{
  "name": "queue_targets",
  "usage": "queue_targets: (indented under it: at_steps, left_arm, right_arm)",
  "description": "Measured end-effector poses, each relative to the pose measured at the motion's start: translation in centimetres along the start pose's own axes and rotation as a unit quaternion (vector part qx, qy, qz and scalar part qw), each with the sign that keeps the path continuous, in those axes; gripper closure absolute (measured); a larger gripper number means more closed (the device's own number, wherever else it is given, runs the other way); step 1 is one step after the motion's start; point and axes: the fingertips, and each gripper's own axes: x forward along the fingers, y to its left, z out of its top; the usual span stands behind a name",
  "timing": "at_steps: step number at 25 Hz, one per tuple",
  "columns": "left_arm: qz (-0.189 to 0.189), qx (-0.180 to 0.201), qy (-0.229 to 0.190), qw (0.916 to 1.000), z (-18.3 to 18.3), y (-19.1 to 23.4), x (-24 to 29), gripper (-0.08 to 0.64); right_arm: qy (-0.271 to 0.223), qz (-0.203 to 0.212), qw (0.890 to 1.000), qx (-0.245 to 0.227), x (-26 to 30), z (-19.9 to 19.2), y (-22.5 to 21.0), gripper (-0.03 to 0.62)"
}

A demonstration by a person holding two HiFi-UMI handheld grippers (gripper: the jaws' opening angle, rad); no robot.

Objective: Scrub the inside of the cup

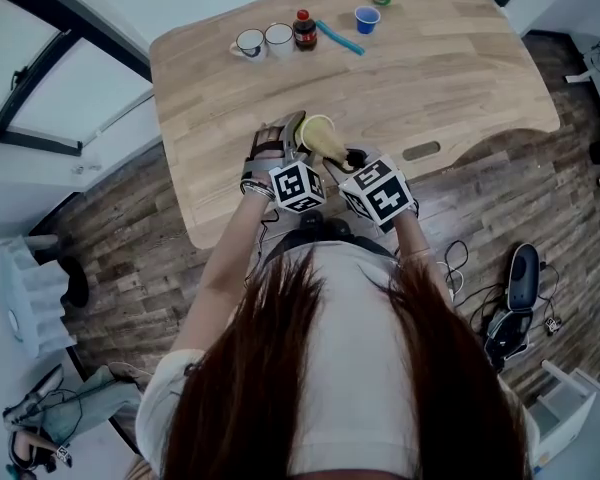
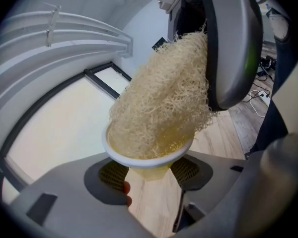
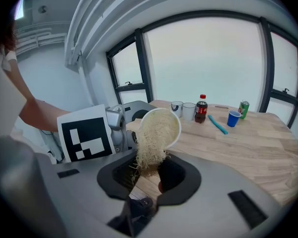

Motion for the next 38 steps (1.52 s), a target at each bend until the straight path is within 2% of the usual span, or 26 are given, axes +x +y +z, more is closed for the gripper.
queue_targets:
  at_steps: [13, 21, 26, 38]
  left_arm:
    - [0.032, 0.086, -0.019, 0.9956, 0.9, 0.3, -0.3, 0.291]
    - [0.047, 0.119, -0.025, 0.9915, 0.7, 0.3, -1.1, 0.291]
    - [0.066, 0.157, -0.046, 0.9844, 0.9, 0.3, -1.4, 0.291]
    - [0.088, 0.174, -0.069, 0.9784, 1.1, 0.9, -2.1, 0.291]
  right_arm:
    - [0.037, 0.014, 0.998, 0.038, 0.1, -0.5, 0.2, 0.499]
    - [0.067, 0.036, 0.995, 0.059, 0.5, -0.8, 0.9, 0.499]
    - [0.079, 0.050, 0.992, 0.081, 0.7, -0.6, 1.2, 0.499]
    - [0.086, 0.082, 0.984, 0.129, 1.2, 0.1, 1.6, 0.499]
